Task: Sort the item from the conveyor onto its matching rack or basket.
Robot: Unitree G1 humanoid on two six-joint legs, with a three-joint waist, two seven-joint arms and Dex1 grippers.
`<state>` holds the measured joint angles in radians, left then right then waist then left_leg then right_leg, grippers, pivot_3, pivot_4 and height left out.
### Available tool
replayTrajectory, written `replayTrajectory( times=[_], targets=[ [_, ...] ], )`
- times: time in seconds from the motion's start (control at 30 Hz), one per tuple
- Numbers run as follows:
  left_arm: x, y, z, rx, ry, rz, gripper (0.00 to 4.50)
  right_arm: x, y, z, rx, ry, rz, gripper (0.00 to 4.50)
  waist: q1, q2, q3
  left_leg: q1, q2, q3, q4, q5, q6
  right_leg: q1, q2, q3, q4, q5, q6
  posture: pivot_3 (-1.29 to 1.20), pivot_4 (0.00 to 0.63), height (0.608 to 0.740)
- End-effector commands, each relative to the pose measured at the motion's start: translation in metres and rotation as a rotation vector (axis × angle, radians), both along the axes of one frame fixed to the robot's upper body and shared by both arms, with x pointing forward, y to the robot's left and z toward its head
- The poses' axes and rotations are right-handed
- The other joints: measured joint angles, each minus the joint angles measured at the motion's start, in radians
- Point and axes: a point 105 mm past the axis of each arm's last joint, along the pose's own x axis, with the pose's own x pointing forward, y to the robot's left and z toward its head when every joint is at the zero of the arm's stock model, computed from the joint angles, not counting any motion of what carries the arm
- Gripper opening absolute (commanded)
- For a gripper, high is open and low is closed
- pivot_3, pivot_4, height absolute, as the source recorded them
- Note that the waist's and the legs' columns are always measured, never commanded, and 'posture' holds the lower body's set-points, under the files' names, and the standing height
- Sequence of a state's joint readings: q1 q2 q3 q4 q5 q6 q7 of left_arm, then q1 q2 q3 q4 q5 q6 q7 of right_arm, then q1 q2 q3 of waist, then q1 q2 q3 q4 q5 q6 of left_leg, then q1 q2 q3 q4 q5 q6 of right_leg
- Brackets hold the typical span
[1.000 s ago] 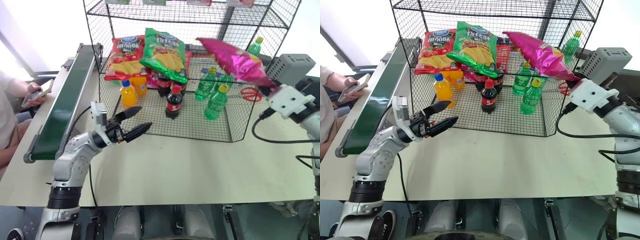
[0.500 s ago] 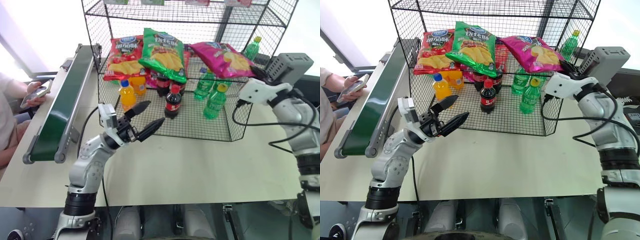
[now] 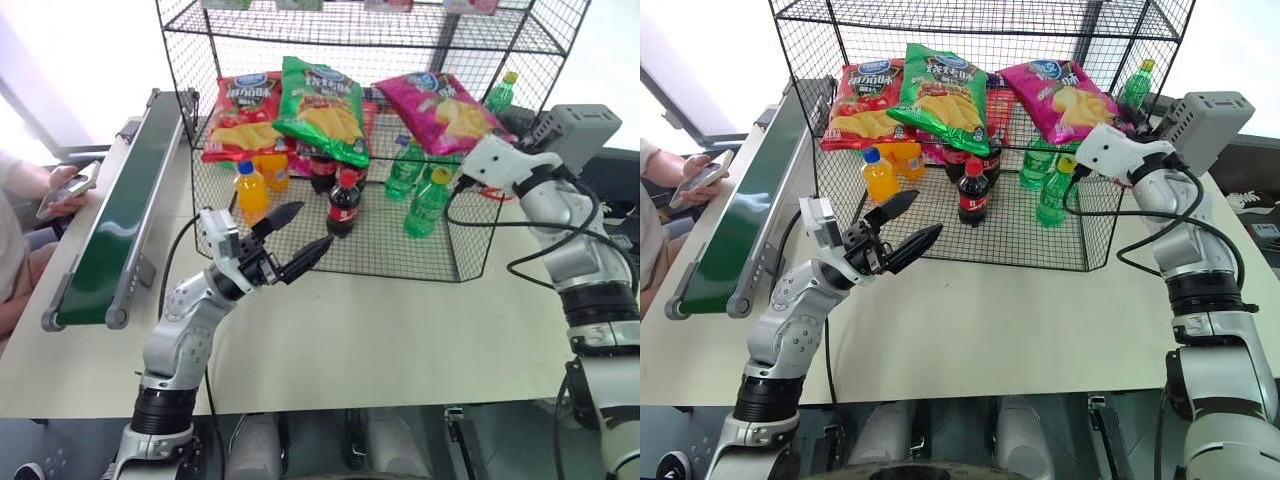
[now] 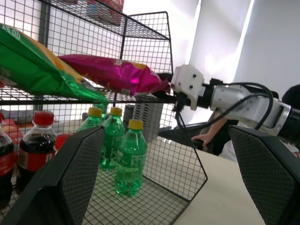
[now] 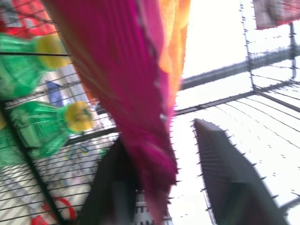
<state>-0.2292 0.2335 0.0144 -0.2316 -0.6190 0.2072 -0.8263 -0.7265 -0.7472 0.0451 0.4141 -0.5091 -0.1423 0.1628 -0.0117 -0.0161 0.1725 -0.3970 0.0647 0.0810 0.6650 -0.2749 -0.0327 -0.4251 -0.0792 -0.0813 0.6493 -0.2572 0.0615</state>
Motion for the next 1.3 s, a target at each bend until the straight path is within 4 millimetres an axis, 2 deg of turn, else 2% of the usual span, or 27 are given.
replayTrajectory(
  times=[0.03,0.07,0.2,0.27,0.33,0.4,0.57,0.7,0.87,0.9,1.0,1.1,1.23,1.3],
  targets=[
    [-0.005,-0.002,0.011,-0.012,-0.059,-0.002,4.50,-0.003,0.001,0.010,0.013,-0.014,0.010,3.76,0.000,0.000,0.000,0.000,0.000,0.000,0.000,0.000,0.000,0.000,0.000,0.000,0.000,0.000,0.000,0.00,0.150,0.740],
    [-0.005,-0.002,0.012,-0.015,-0.057,-0.001,4.50,-0.004,0.001,0.011,0.005,-0.008,0.015,4.20,0.000,0.000,0.000,0.001,0.000,0.000,0.000,0.000,0.000,0.000,0.000,0.000,0.000,0.000,0.000,0.00,0.150,0.740],
    [-0.005,-0.003,0.011,-0.007,-0.055,-0.008,4.50,-0.011,0.008,0.013,-0.020,0.038,0.075,4.20,0.000,0.000,0.000,0.001,0.000,0.000,0.000,0.000,0.000,0.001,0.000,0.000,0.000,0.000,0.000,0.00,0.150,0.740],
    [-0.005,-0.003,0.010,-0.008,-0.052,-0.008,4.50,-0.016,0.014,0.005,-0.010,0.110,0.132,4.20,0.000,0.000,0.000,0.001,0.000,0.000,0.000,0.000,0.000,0.001,0.000,0.000,0.000,0.000,0.000,0.00,0.150,0.740],
    [-0.005,-0.004,0.010,0.005,-0.061,-0.008,4.50,-0.020,0.018,-0.001,0.072,0.171,0.189,4.20,0.000,0.000,0.000,0.001,0.000,0.000,0.000,0.000,0.000,0.001,0.000,0.000,0.000,0.000,0.000,0.00,0.150,0.740],
    [-0.005,-0.003,0.009,0.004,-0.057,-0.005,4.50,-0.026,0.015,0.000,0.005,0.176,0.186,4.20,0.000,0.000,0.000,0.001,0.000,0.000,0.000,0.000,0.000,0.001,0.000,0.000,0.000,0.000,0.000,0.00,0.150,0.740],
    [-0.005,-0.004,0.010,-0.003,-0.056,-0.006,4.50,-0.037,0.009,-0.006,0.083,0.227,0.266,4.20,0.001,0.000,0.000,0.003,0.000,0.000,0.000,0.000,0.000,0.003,0.000,0.000,0.000,0.000,0.000,0.00,0.150,0.740],
    [-0.006,-0.004,0.010,0.004,-0.061,-0.003,4.50,-0.053,0.020,-0.010,0.141,0.275,0.398,4.20,0.001,0.000,0.000,0.003,0.000,0.000,0.000,0.000,0.001,0.004,0.000,0.000,-0.001,0.000,0.000,0.00,0.150,0.740],
    [-0.006,-0.001,0.010,0.014,-0.061,0.007,4.50,-0.072,0.022,-0.004,0.216,0.299,0.519,4.20,0.001,0.001,0.000,0.003,0.000,0.000,0.000,0.000,0.001,0.003,0.000,0.000,0.000,0.000,0.000,0.00,0.150,0.740],
    [-0.006,0.001,0.009,0.026,-0.063,0.014,4.50,-0.083,0.028,0.002,0.301,0.308,0.607,4.20,0.002,0.001,0.000,0.003,0.000,0.000,0.000,0.000,0.001,0.003,0.000,0.000,0.000,0.000,0.000,0.00,0.150,0.740],
    [-0.010,0.016,0.005,0.067,-0.054,0.046,4.50,-0.108,0.032,0.018,0.550,0.327,0.789,4.20,0.003,0.001,0.001,0.003,0.000,-0.001,-0.001,0.000,0.001,0.003,0.001,0.000,-0.001,0.000,0.000,0.00,0.150,0.740],
    [-0.009,0.045,-0.001,0.148,-0.032,0.142,4.50,-0.123,0.047,0.020,0.741,0.416,0.917,4.20,0.000,0.001,0.001,0.003,0.001,-0.001,-0.001,-0.001,0.001,0.003,0.001,0.000,0.000,0.000,0.000,0.00,0.150,0.740],
    [-0.012,0.082,0.004,0.243,-0.019,0.265,4.50,-0.148,0.074,-0.011,0.847,0.699,0.996,4.20,0.002,0.001,0.000,0.003,0.001,-0.002,-0.001,-0.001,0.001,0.003,0.001,-0.001,0.000,0.000,-0.001,0.00,0.150,0.740],
    [-0.018,0.105,0.003,0.321,0.011,0.318,4.50,-0.170,0.085,-0.042,0.822,0.900,1.019,4.20,0.007,0.001,0.000,0.003,0.001,-0.002,-0.001,-0.001,0.002,0.003,0.000,-0.001,-0.001,0.000,-0.001,0.00,0.150,0.740]
  ],
)
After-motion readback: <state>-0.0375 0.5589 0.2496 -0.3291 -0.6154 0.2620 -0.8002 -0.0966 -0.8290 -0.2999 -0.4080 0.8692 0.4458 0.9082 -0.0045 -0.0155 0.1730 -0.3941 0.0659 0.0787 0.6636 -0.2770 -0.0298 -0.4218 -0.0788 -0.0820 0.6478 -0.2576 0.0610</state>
